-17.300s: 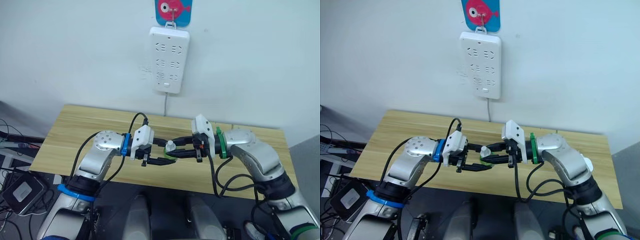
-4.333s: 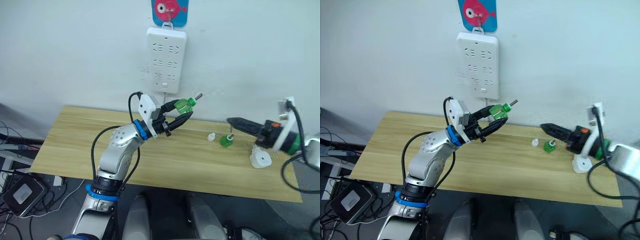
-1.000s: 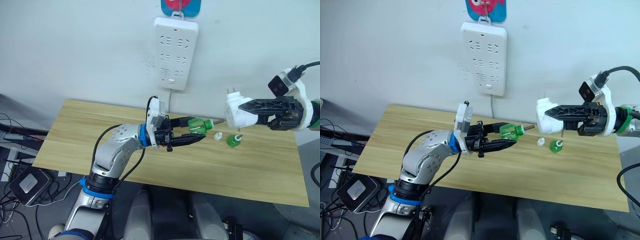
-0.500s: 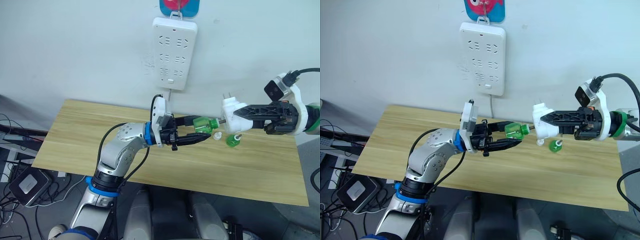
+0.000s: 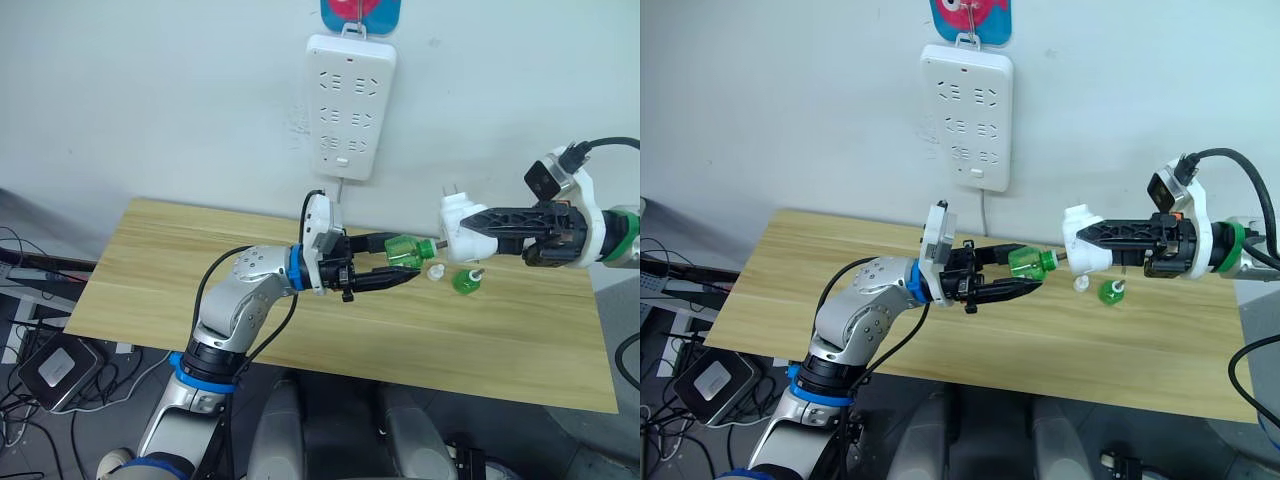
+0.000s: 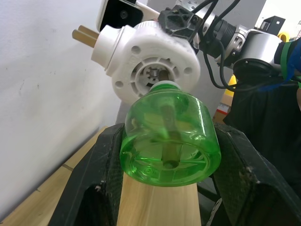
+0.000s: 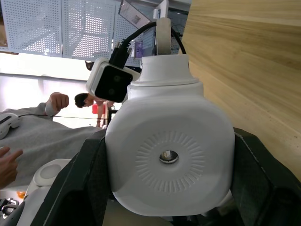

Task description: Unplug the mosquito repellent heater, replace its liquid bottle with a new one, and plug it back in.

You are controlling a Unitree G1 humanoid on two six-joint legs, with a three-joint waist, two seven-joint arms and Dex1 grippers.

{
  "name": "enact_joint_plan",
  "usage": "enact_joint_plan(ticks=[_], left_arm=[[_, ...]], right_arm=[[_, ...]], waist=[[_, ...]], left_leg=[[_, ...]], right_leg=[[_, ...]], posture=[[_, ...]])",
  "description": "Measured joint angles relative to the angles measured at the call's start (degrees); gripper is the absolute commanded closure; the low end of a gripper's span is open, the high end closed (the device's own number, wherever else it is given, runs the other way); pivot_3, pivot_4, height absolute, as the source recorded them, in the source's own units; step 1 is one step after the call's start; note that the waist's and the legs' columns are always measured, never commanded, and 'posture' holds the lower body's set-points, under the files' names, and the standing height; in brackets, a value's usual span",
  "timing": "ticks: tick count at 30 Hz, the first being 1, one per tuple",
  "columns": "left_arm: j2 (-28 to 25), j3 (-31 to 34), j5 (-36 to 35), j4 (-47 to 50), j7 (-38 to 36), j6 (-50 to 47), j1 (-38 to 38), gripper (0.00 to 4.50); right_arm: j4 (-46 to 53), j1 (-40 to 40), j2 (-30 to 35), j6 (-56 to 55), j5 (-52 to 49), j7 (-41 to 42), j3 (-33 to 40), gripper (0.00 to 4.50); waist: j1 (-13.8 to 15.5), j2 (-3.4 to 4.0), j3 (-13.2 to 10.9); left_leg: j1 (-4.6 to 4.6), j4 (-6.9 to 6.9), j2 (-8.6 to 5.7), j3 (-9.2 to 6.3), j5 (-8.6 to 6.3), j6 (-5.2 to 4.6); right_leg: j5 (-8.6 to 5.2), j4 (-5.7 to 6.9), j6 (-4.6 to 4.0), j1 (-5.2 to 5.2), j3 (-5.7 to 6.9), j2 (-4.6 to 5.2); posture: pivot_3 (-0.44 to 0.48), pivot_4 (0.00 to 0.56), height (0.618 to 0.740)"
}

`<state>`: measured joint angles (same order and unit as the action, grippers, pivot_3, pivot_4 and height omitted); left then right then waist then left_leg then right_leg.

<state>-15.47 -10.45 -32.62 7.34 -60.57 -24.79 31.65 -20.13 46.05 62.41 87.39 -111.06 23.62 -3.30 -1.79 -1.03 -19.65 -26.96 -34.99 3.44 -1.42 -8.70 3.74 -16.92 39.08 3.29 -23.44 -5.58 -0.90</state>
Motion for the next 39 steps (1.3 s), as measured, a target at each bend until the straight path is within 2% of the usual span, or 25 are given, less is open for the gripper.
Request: enact_joint_plan(ticks=[39], left_arm=[[0.49, 0.28, 0.52, -2.22, 0.11, 1.56, 2.27, 2.22]], right_arm=[[1.14, -0.88, 0.74, -0.07, -0.37, 1.04, 0.99, 1.52]], waist=[[0.04, 0.01, 0.01]], left_leg=[[0.00, -0.12, 0.00, -0.01, 0.00, 0.00]], right_leg=[[0.01, 0.15, -0.01, 0.00, 0.00, 0.00]], posture=[[-0.009, 0.312, 0.740]])
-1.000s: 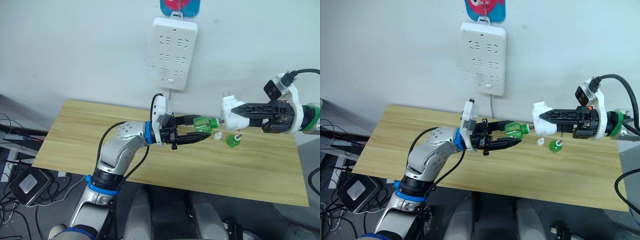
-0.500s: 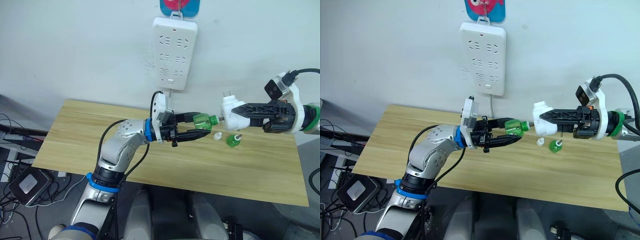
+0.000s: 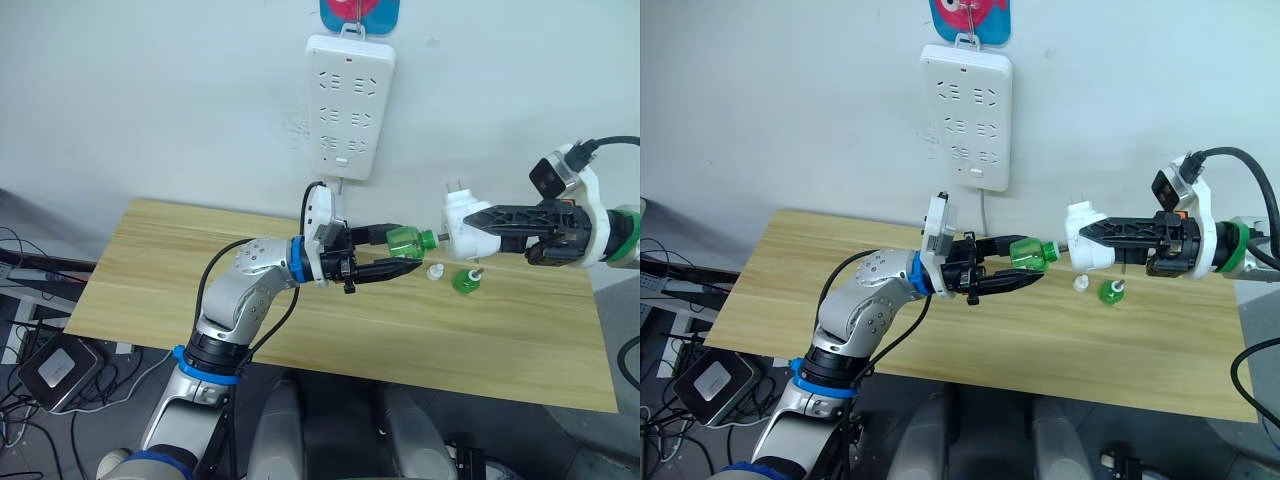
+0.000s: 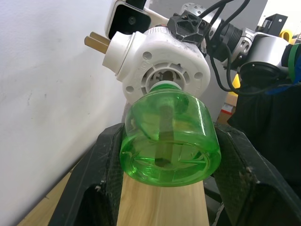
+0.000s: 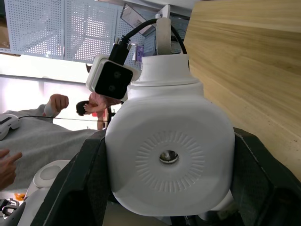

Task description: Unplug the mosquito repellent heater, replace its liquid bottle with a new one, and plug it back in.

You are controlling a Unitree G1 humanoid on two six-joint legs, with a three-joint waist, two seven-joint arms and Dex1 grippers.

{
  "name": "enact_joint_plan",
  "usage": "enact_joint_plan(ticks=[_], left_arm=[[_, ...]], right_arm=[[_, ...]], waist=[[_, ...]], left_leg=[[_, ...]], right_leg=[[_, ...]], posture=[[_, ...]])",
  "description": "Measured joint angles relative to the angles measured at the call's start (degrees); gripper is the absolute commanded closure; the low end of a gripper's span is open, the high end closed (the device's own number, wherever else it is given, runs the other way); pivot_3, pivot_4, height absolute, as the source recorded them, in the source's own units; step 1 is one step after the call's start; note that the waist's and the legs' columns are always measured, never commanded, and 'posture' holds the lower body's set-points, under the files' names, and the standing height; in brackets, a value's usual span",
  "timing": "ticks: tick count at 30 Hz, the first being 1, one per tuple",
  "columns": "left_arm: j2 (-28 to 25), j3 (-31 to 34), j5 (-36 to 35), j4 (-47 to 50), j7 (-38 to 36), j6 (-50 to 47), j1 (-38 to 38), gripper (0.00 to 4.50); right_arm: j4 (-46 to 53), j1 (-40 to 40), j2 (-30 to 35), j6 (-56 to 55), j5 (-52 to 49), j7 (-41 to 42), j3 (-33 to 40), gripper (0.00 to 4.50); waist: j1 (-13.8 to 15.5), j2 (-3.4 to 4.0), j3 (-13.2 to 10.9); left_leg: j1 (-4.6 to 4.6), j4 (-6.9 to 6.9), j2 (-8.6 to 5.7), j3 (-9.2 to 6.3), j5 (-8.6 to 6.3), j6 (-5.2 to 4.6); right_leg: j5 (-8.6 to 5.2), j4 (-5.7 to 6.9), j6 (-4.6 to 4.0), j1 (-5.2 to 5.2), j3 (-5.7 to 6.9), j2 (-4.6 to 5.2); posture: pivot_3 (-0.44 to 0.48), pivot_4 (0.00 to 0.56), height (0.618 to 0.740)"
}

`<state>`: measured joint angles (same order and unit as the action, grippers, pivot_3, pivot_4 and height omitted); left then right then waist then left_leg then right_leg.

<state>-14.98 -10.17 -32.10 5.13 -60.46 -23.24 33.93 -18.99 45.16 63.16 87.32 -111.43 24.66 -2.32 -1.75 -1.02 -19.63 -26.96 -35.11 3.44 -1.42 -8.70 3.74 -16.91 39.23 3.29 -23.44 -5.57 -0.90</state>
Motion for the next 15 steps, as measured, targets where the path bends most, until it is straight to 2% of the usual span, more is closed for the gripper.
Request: enact_joint_plan(ticks=[15], left_arm=[[-0.14, 0.04, -0.03, 0.05, 0.04, -0.02, 0.28, 2.22]], right_arm=[[0.26, -0.01, 0.39, -0.80, -0.03, -1.10, 0.00, 1.52]], waist=[[-0.02, 0.00, 0.00]], left_leg=[[0.03, -0.17, -0.01, -0.01, 0.00, 0.00]], right_leg=[[0.00, 0.28, 0.00, 0.00, -0.01, 0.00]], posture=[[-0.006, 0.317, 0.740]])
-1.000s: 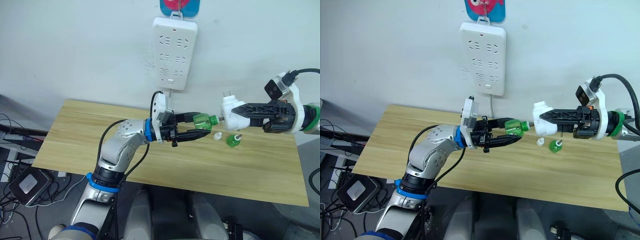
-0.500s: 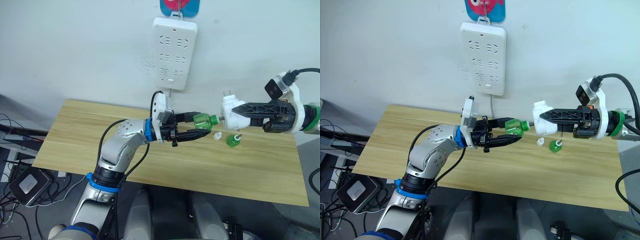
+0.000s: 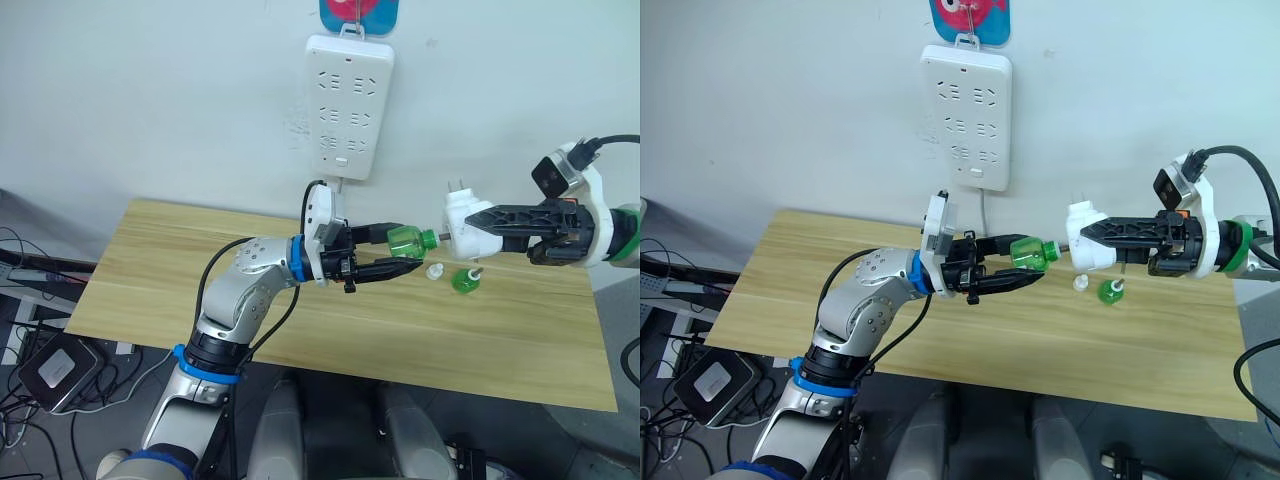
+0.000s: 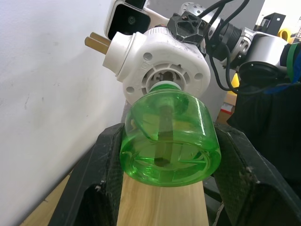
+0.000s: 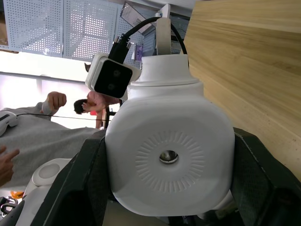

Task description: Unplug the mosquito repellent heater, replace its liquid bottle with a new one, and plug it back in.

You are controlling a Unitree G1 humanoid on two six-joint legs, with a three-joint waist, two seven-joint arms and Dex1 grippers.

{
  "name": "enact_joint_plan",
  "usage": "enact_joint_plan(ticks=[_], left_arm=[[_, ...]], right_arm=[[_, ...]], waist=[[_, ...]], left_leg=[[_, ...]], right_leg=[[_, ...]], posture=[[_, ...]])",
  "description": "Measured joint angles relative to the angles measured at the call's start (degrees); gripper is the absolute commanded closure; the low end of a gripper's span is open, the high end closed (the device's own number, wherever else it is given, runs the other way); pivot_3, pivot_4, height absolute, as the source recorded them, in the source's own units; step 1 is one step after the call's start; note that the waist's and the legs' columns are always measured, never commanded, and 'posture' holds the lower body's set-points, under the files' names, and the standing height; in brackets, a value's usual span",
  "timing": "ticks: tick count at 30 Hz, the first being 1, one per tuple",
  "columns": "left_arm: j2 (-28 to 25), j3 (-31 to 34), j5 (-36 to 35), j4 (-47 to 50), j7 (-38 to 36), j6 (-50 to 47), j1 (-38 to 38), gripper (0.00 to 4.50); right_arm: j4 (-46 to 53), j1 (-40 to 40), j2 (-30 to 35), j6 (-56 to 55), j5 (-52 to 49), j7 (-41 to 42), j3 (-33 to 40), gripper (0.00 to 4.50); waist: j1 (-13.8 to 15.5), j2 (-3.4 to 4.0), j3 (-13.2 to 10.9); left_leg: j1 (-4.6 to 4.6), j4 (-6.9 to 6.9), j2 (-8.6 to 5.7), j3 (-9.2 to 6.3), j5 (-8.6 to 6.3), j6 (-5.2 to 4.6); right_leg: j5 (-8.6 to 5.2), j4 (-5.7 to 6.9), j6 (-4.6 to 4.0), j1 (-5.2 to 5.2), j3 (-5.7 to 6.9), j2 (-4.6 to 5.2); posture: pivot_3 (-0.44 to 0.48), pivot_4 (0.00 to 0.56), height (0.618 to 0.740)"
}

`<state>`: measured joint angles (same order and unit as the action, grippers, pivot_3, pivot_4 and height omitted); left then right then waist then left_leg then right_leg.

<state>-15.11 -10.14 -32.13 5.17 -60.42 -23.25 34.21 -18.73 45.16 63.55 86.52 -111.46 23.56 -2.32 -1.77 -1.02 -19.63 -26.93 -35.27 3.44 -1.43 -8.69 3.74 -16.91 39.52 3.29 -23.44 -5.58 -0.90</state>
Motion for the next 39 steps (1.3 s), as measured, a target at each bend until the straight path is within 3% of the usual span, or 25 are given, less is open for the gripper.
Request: enact_joint_plan(ticks=[10, 39], left_arm=[[-0.28, 0.63, -0.11, 0.79, 0.78, -0.25, -0.02, 2.22], [-0.22, 0.54, 1.04, -0.04, -0.22, 0.14, 0.34, 2.22]], right_arm=[[-2.40, 2.23, -1.91, -0.25, -0.07, -2.64, 0.00, 1.52], [-2.27, 2.42, -1.44, 1.90, -0.04, 0.53, -0.01, 1.52]], waist=[[-0.03, 0.00, 0.00], [-0.06, 0.00, 0.00]], left_leg=[[-0.01, -0.10, 0.00, -0.01, 0.00, 0.00], [-0.02, -0.46, 0.00, -0.02, -0.01, -0.01]], right_leg=[[0.00, 0.07, 0.00, 0.00, -0.01, 0.00], [-0.01, 0.38, 0.01, 0.00, -0.04, -0.02]], posture=[[-0.008, 0.322, 0.740], [-0.016, 0.325, 0.740]])
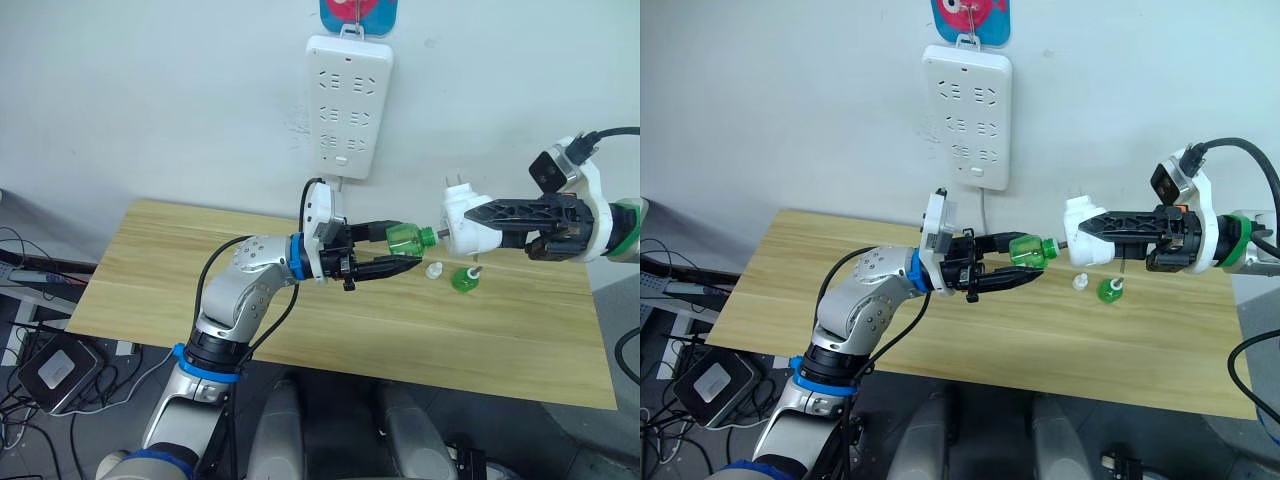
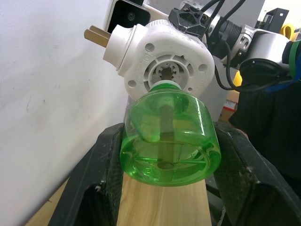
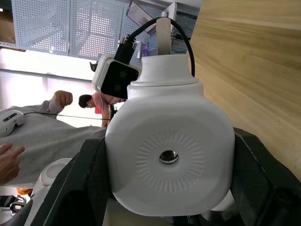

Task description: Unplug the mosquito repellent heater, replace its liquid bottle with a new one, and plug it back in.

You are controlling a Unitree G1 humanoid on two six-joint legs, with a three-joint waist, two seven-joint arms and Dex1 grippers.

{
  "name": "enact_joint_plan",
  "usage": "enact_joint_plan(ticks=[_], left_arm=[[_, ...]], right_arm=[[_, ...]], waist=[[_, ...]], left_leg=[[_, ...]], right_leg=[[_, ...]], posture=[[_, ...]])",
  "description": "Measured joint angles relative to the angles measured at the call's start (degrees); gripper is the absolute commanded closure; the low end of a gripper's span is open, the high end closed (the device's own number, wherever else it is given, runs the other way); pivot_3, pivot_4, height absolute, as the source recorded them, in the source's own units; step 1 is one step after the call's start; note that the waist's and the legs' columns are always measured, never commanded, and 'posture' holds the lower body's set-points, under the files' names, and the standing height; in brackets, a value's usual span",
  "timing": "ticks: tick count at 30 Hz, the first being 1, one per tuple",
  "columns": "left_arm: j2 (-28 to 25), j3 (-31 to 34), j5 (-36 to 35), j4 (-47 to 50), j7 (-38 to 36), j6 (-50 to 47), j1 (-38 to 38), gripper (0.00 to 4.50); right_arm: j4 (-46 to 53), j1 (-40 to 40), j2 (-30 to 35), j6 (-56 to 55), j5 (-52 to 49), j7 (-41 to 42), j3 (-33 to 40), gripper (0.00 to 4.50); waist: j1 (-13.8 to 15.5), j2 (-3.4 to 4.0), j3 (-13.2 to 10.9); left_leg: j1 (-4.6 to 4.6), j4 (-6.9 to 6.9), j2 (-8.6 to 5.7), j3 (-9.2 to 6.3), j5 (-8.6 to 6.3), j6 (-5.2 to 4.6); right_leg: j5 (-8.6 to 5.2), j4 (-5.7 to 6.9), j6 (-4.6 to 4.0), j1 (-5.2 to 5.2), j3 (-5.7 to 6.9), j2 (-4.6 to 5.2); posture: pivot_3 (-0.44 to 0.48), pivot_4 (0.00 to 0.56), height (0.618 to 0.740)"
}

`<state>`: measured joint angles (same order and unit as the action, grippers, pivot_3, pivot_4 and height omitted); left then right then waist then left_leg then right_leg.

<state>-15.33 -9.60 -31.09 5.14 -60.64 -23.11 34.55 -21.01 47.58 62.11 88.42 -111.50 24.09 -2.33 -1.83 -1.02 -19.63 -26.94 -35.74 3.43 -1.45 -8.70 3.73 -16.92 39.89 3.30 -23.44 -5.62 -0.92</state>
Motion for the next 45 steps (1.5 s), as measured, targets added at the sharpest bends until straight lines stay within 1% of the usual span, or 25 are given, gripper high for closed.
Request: enact_joint_plan(ticks=[6, 14, 21, 31, 40, 41, 42, 43, 44, 45], left_arm=[[1.23, -0.12, -0.38, 0.16, 0.05, -0.69, 1.02, 2.22], [1.19, -0.05, -0.42, 1.33, 0.38, -2.59, 1.03, 2.22], [1.56, -0.68, 0.22, 1.29, 0.08, -1.03, 1.01, 2.22], [1.40, -0.53, 2.10, 0.91, -0.31, 0.13, 0.51, 2.22], [1.53, -0.13, 2.35, 0.53, -1.48, 1.35, 0.28, 2.22], [1.58, -0.11, 2.34, 0.52, -1.50, 1.39, 0.28, 2.22], [2.01, -0.30, 2.35, 0.48, -1.40, 1.46, 0.34, 2.22], [2.84, -0.82, 2.39, 0.46, -1.29, 1.61, 0.57, 2.22], [3.53, -1.99, 2.68, 0.27, -1.17, 1.69, 1.02, 2.22], [4.16, -2.64, 2.75, 0.12, -1.13, 1.72, 1.07, 2.22]], right_arm=[[1.28, -0.40, -0.13, -0.76, -0.05, -0.32, 0.02, 1.52], [1.87, -0.84, -0.12, -1.25, -0.14, -0.58, 0.07, 1.52], [4.04, -0.87, -0.12, -1.77, -0.02, -0.77, 0.07, 1.52], [10.83, -1.34, -0.01, -5.69, 0.73, -5.57, 1.04, 1.52], [12.64, -1.31, 0.58, -5.90, 1.32, -4.78, 1.05, 1.52], [12.64, -1.38, 0.67, -5.91, 1.41, -4.45, 1.05, 0.80], [13.17, -1.57, 0.38, -5.84, 1.38, -3.85, 1.01, 0.56], [14.09, -2.02, -0.01, -5.80, 1.16, -3.57, 0.90, 0.19], [15.12, -3.09, -0.25, -5.53, 0.56, -3.02, 0.61, 0.04], [15.66, -4.09, -0.24, -5.45, 0.21, -2.89, 0.44, 0.04]], waist=[[0.00, 0.00, 0.00], [-0.01, 0.00, 0.00], [-0.01, 0.00, 0.00], [-0.03, 0.00, 0.00], [-0.05, 0.00, 0.00], [-0.04, 0.00, 0.00], [-0.04, 0.00, 0.00], [-0.03, 0.00, 0.00], [-0.02, -0.01, 0.01], [0.08, -0.01, 0.01]], left_leg=[[-0.01, 0.00, 0.00, 0.00, 0.00, 0.00], [-0.01, 0.00, 0.00, -0.01, 0.00, 0.00], [-0.01, 0.00, 0.00, -0.01, 0.00, 0.00], [-0.01, 0.00, 0.00, -0.01, 0.00, 0.00], [-0.01, -0.01, 0.00, -0.01, 0.00, 0.00], [-0.01, -0.01, 0.00, -0.01, 0.00, 0.00], [-0.01, -0.01, 0.01, -0.02, 0.00, 0.00], [-0.01, -0.01, 0.00, -0.02, 0.00, 0.00], [-0.03, -0.01, 0.00, -0.02, 0.00, 0.00], [-0.04, -0.01, -0.01, -0.03, 0.00, 0.00]], right_leg=[[0.00, 0.00, 0.00, 0.00, 0.00, 0.00], [0.00, 0.00, 0.00, 0.00, 0.00, 0.00], [0.00, -0.01, 0.00, 0.00, 0.01, 0.00], [0.00, -0.01, 0.01, 0.00, 0.01, 0.00], [0.00, -0.01, 0.00, 0.00, 0.01, 0.00], [0.00, -0.01, 0.00, 0.00, 0.01, 0.00], [0.00, -0.01, 0.00, 0.00, 0.01, 0.00], [0.00, -0.01, 0.00, 0.00, 0.02, 0.00], [0.00, -0.01, 0.00, 0.00, 0.02, 0.00], [0.00, -0.01, 0.01, 0.00, 0.03, 0.00]], posture=[[-0.016, 0.325, 0.740], [-0.017, 0.322, 0.740], [-0.021, 0.319, 0.740], [-0.035, 0.311, 0.740], [-0.033, 0.307, 0.740], [-0.031, 0.307, 0.740], [-0.031, 0.307, 0.740], [-0.031, 0.307, 0.740], [-0.031, 0.307, 0.740], [-0.031, 0.307, 0.740]])
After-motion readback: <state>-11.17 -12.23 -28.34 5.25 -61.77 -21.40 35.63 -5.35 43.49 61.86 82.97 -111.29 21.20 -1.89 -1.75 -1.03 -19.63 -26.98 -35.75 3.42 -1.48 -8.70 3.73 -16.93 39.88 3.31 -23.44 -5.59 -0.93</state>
